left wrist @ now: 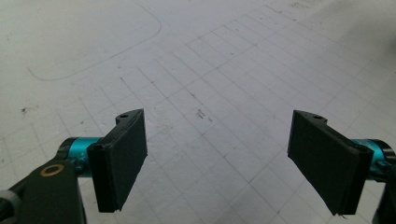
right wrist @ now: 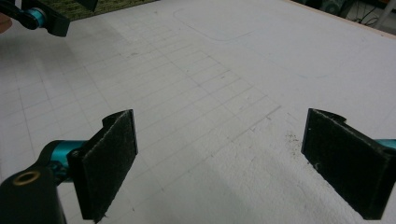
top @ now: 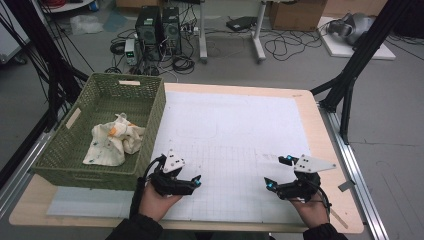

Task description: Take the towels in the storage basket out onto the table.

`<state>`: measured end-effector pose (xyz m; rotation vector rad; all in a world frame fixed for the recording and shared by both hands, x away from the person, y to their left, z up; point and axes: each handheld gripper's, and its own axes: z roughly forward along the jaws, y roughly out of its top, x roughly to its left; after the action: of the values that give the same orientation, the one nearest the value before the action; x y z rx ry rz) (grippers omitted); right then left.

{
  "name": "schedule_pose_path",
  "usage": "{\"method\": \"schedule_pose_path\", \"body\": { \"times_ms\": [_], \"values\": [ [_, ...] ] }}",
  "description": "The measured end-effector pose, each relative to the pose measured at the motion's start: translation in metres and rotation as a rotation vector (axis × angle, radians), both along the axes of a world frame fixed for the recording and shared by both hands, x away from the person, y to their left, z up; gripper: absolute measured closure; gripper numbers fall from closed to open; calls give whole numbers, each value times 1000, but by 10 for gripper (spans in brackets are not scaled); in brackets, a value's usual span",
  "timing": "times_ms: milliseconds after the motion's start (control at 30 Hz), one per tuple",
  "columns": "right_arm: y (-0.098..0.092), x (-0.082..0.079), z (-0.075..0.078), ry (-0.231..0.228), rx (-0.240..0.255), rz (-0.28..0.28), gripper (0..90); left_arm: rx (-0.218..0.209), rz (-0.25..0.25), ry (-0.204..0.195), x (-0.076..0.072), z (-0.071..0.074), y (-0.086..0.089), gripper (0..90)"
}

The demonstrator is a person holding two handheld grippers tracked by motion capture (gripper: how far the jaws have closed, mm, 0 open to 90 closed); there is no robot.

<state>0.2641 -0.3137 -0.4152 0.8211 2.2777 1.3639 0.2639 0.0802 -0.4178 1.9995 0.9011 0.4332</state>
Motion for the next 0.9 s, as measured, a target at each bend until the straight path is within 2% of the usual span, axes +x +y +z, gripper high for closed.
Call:
{"method": "schedule_pose_path", "body": {
  "times_ms": [367,467,600,767,900],
  "values": [
    [-4,-2,-1,5,4,-10,98,2,-13,12,2,-1,-8,204],
    [-4,-1,-1,2,9,-10,98,-17,-21,28,5,0,-12,216],
    [-4,0,0,4,17,-11,98,-18,-31,35,9,4,-18,249],
    [-3,0,0,6,20,-10,98,-61,-48,69,22,13,-24,281],
    [-4,0,0,5,26,-12,98,-139,-34,108,42,28,-25,291]
  ]
}}
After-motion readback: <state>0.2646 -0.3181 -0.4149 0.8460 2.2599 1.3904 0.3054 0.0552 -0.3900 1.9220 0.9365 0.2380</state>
